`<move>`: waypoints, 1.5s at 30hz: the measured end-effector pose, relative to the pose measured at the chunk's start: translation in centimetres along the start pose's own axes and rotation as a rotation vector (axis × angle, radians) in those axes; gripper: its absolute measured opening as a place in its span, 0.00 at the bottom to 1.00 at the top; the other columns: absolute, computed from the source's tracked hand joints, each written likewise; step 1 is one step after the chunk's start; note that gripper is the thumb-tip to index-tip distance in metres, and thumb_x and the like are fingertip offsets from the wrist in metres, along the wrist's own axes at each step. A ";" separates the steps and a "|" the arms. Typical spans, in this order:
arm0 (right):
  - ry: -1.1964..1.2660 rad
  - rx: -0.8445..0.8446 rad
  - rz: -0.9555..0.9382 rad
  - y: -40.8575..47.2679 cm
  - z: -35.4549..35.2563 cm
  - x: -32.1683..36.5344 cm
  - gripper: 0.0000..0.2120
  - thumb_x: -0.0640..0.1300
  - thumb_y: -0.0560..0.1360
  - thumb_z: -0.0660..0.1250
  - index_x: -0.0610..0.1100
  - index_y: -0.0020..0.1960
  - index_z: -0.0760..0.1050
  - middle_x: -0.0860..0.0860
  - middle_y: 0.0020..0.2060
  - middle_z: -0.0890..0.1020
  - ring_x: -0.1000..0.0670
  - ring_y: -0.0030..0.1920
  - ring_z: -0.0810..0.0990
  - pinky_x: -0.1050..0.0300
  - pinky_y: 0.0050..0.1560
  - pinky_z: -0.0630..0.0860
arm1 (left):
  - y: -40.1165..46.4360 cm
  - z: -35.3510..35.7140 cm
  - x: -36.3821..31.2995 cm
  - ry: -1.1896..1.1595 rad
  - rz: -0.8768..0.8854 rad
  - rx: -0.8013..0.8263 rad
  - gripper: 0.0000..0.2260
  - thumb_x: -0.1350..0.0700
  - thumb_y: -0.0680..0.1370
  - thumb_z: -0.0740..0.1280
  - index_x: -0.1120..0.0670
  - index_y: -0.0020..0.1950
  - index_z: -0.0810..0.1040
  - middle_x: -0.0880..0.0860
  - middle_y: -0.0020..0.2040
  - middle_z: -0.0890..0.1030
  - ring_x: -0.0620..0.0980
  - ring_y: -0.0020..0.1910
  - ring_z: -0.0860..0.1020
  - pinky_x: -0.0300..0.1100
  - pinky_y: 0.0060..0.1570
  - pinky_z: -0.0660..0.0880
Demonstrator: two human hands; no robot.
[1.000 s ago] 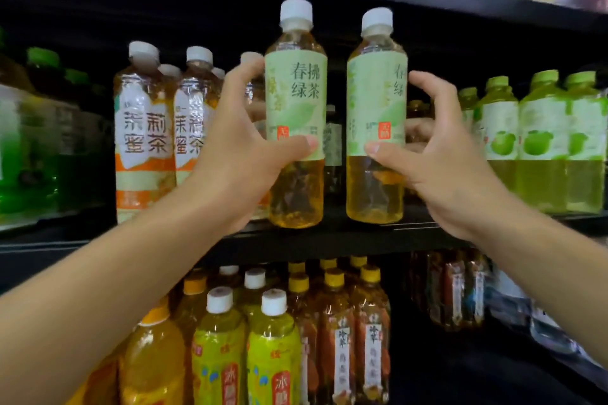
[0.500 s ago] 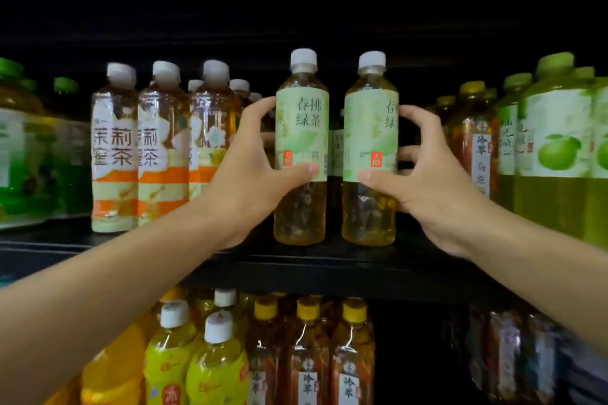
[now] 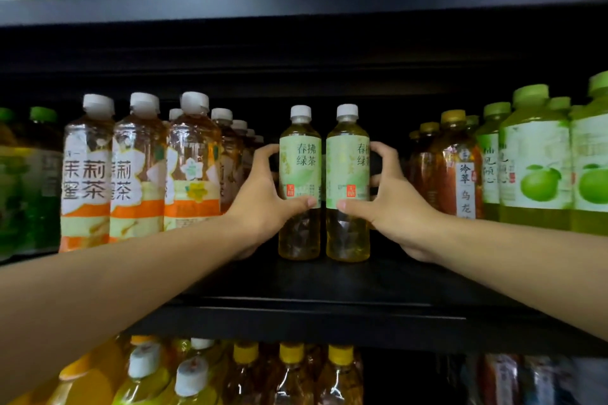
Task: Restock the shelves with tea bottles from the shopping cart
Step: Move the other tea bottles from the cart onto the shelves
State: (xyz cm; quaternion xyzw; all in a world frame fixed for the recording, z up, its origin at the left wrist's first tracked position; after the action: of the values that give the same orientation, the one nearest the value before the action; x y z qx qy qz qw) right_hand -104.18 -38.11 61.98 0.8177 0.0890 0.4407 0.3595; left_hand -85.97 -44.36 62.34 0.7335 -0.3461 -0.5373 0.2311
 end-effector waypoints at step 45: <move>-0.496 0.123 0.087 2.8 2.2 -2.9 0.51 0.48 0.78 0.72 0.56 0.81 0.34 0.46 0.81 0.49 0.41 0.80 0.55 0.46 0.78 0.58 | 4.2 5.3 7.2 0.374 -0.309 0.231 0.44 0.47 0.79 0.70 0.49 0.83 0.41 0.57 0.82 0.49 0.62 0.80 0.55 0.56 0.77 0.57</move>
State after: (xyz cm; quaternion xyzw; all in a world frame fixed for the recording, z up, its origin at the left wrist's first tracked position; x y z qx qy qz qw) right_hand -104.69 -42.59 61.18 0.9241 -0.0104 0.2355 0.3008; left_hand -90.74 -52.35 59.10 0.8856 -0.2404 -0.3785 0.1212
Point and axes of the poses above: each hand's wrist, its own y-axis towards the middle knuckle, its own z-axis out of the palm, x = y × z, the point moved 9 cm from there along y, towards the middle knuckle
